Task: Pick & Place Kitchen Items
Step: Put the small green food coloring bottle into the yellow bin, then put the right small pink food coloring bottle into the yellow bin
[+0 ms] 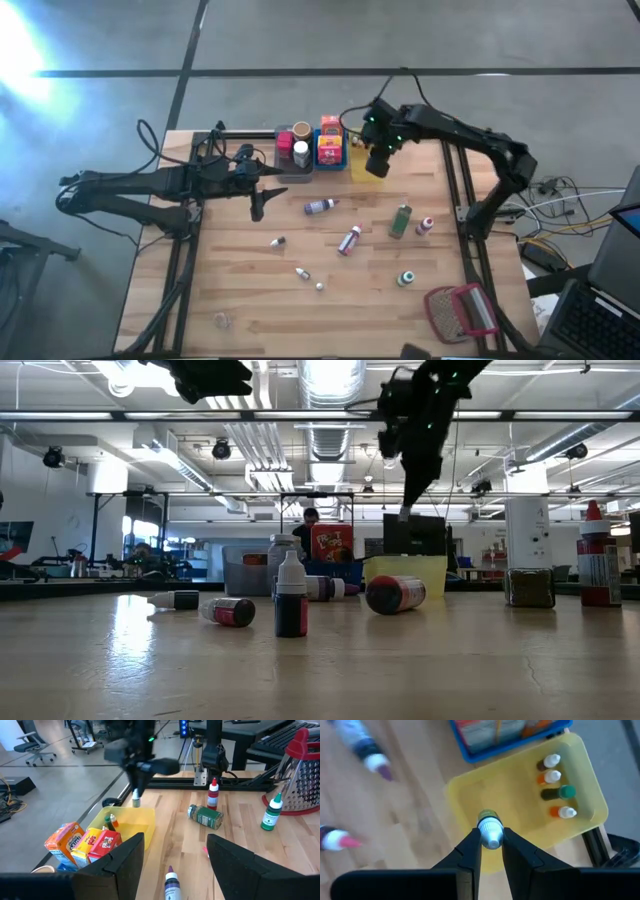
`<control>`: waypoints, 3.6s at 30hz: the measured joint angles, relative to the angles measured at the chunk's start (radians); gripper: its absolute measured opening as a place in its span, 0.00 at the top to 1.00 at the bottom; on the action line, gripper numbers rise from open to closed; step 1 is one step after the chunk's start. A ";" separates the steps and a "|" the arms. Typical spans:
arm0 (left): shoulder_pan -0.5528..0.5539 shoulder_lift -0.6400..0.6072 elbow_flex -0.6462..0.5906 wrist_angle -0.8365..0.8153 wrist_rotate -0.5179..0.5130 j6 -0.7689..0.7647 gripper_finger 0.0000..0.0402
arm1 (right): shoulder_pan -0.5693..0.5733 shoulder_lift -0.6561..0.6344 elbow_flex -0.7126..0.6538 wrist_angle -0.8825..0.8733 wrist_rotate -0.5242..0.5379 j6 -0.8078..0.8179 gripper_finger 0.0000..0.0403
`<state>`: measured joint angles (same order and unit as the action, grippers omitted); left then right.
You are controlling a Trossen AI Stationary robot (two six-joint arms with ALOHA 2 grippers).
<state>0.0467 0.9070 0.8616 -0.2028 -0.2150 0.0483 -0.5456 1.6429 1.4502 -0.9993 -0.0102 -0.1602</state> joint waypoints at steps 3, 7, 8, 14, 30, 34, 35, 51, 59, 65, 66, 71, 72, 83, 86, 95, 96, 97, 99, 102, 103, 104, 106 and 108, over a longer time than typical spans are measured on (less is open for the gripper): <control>0.000 0.000 0.000 0.000 0.000 0.000 0.45 | -0.050 0.081 0.042 -0.034 -0.011 -0.030 0.85; 0.000 0.000 0.000 0.000 0.000 0.000 0.45 | -0.092 0.148 0.068 -0.038 -0.013 -0.074 0.85; 0.000 0.000 0.000 0.000 0.000 0.000 0.45 | -0.101 0.159 0.068 -0.030 -0.014 -0.083 0.85; 0.000 0.000 0.000 0.000 0.000 0.000 0.45 | -0.133 0.205 0.066 0.032 -0.016 -0.123 0.85; 0.000 0.000 0.000 0.000 0.000 0.000 0.45 | -0.185 0.301 0.061 0.100 -0.016 -0.146 0.85; 0.000 0.000 0.000 0.000 0.000 0.000 0.45 | -0.192 0.331 0.061 0.115 -0.015 -0.155 0.85; 0.000 0.000 0.000 0.000 0.000 0.000 0.45 | -0.193 0.337 0.061 0.117 -0.015 -0.158 0.85; 0.000 0.000 0.000 0.000 0.000 0.000 0.45 | -0.248 0.356 0.055 0.161 -0.014 -0.161 0.85; 0.000 0.000 0.000 0.000 0.000 0.000 0.45 | -0.251 0.356 0.041 0.169 -0.014 -0.165 0.85; 0.000 0.000 0.000 0.000 0.000 0.000 0.45 | -0.254 0.356 0.024 0.180 -0.014 -0.173 0.85; 0.000 0.000 0.000 0.000 0.000 0.000 0.45 | -0.255 0.356 0.022 0.184 -0.013 -0.174 0.85; 0.000 0.000 0.000 0.000 0.000 0.000 0.45 | -0.254 0.356 0.018 0.217 -0.011 -0.174 0.83; 0.000 0.000 0.000 0.000 0.000 0.000 0.45 | -0.253 0.356 0.018 0.219 -0.010 -0.174 0.82; 0.000 0.000 0.000 0.000 0.000 0.000 0.45 | -0.253 0.356 0.018 0.221 -0.009 -0.165 0.72; 0.000 0.000 0.000 0.000 0.000 0.000 0.45 | -0.253 0.356 0.018 0.221 -0.008 -0.163 0.68; 0.000 0.000 0.000 0.000 0.000 0.000 0.45 | -0.253 0.267 0.017 0.216 0.014 -0.177 0.60; 0.000 0.000 0.000 0.000 0.000 0.000 0.45 | -0.253 0.252 0.017 0.210 0.014 -0.176 0.59; 0.000 0.000 0.000 0.000 0.000 0.000 0.45 | -0.251 0.234 0.017 0.204 0.014 -0.174 0.59; 0.000 0.000 0.000 0.000 0.000 0.000 0.45 | -0.247 0.199 0.018 0.185 0.014 -0.174 0.60; 0.000 0.000 0.000 0.000 0.000 0.000 0.45 | -0.236 0.157 0.018 0.142 0.014 -0.173 0.62; 0.000 0.000 0.000 0.000 0.000 0.000 0.45 | -0.231 0.144 0.018 0.126 0.014 -0.173 0.63; 0.000 0.000 0.000 0.000 0.000 0.000 0.45 | -0.225 0.128 0.018 0.110 0.013 -0.173 0.64; 0.000 0.000 0.000 0.000 0.000 0.000 0.45 | -0.212 0.099 0.018 0.083 0.013 -0.171 0.66; 0.000 0.000 0.000 0.000 0.000 0.000 0.45 | -0.194 0.074 0.018 0.059 0.013 -0.163 0.69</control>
<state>0.0470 0.9070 0.8616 -0.2028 -0.2150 0.0486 -0.7394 1.7169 1.4677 -0.9400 0.0029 -0.3234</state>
